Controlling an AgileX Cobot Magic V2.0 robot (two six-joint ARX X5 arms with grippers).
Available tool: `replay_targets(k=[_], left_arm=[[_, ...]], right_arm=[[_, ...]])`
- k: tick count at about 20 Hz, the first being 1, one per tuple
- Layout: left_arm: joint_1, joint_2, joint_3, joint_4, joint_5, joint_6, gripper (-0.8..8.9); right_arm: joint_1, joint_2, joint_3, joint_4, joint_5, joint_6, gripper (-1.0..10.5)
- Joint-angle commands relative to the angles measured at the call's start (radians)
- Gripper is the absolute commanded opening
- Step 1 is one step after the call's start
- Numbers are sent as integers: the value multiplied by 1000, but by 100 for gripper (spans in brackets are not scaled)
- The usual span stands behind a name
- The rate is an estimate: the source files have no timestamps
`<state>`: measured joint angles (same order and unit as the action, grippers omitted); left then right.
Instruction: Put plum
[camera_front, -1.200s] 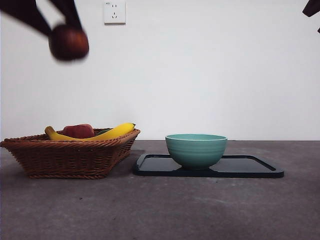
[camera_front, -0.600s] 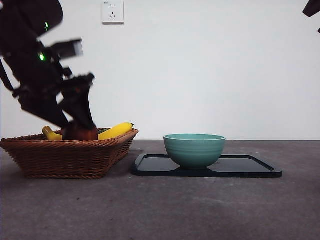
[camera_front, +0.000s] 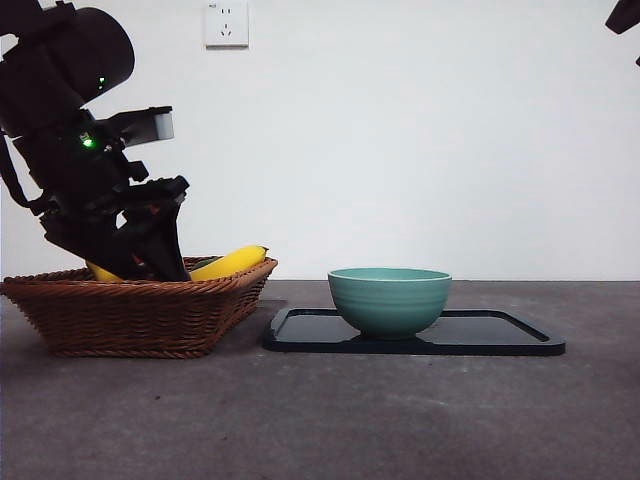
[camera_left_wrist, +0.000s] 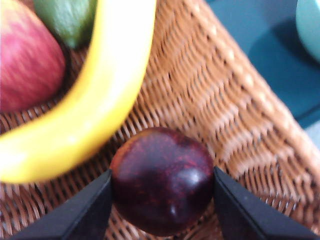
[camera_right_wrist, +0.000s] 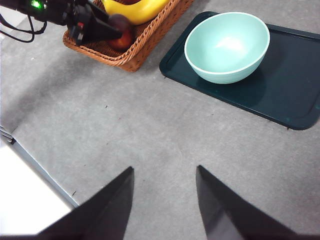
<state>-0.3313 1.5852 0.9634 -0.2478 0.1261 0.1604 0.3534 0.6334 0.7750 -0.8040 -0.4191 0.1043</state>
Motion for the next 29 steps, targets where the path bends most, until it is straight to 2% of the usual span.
replay_targets(k=[1,5,12,16,19,24,29], left_arm=[[-2,23,8,-6,-2,19,278],[-2,23,8,-5,-2,13,384],[-2,-13,35,-6,-2,-21,383],[-3,-101,64,-22,-2,-27,382],[-5,-201,64,-42,13,-63,382],[-8,-381,64,-165,168,-75,375],[-16,-521,64,-352,337,-75,374]], right_arm=[[5,5,1,8,0,5,199],[5,5,1,7,0,7,199],[5,5,1,7,0,15,199],[5,5,1,8,0,15,199],[5,5,1,9,0,15,199],[5,5,1,12,1,15,199],[5,5,1,26,1,15,199]])
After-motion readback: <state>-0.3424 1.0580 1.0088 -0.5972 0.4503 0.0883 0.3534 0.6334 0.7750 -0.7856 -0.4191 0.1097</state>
